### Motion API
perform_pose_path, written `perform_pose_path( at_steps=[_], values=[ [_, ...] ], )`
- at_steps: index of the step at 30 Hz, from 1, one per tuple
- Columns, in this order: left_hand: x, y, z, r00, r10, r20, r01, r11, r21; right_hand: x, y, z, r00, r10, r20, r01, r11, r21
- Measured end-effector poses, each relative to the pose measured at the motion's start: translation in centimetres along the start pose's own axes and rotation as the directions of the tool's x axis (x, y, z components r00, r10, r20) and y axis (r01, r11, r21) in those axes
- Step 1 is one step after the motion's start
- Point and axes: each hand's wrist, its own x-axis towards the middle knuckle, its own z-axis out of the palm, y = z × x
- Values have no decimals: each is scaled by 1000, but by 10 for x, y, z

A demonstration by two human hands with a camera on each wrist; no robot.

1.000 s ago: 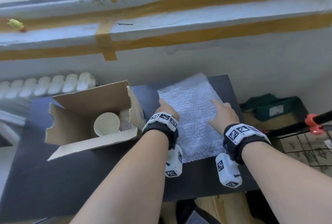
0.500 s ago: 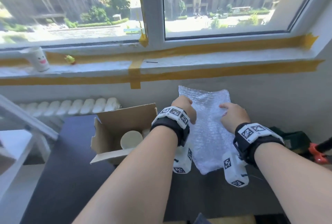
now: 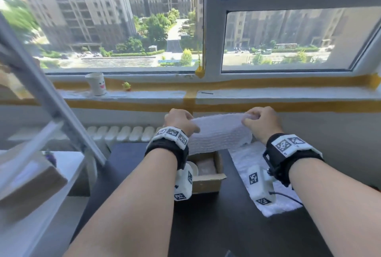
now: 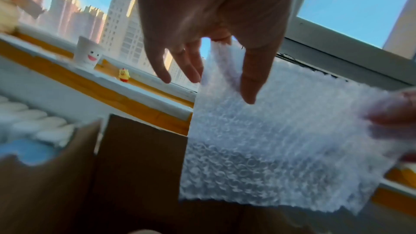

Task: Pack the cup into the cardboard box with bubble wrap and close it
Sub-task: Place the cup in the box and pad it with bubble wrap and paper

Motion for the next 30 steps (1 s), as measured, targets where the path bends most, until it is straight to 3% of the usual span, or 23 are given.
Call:
perform_pose_path(
  at_steps=[3, 7, 12, 14, 17, 21, 25, 28, 30],
  values=[
    [-6, -14, -9, 995, 58, 78, -65, 994, 85, -8, -22, 14, 999, -28, 40, 25, 996, 82],
    [-8, -28, -25, 996, 74, 40, -80, 977, 199, -10, -38, 32, 999, -18, 49, 8, 980, 199],
    [-15, -38, -38, 981, 155, 120, -192, 883, 429, -11, -52, 51, 996, -29, 89, 0, 949, 314],
    [-13, -44, -41, 982, 152, 110, -179, 935, 306, -10, -55, 58, 994, -27, 104, -9, 943, 333],
    [-6, -63, -49, 998, -16, 67, 21, 997, -74, -8, -53, 60, 998, 17, 57, -33, 955, 296],
    [-2, -78, -56, 983, -155, 102, 185, 861, -475, -13, -52, 56, 990, 115, 78, -134, 941, 312],
    [3, -80, -55, 980, -197, -35, 153, 853, -499, -26, -57, 60, 937, -9, 350, -136, 913, 385],
    [3, -84, -52, 979, -174, -111, 99, 868, -486, -27, -54, 63, 828, 10, 560, -252, 899, 357],
    [2, -86, -51, 990, -109, -88, 52, 868, -495, -25, -51, 64, 833, 36, 553, -269, 899, 346]
  ],
)
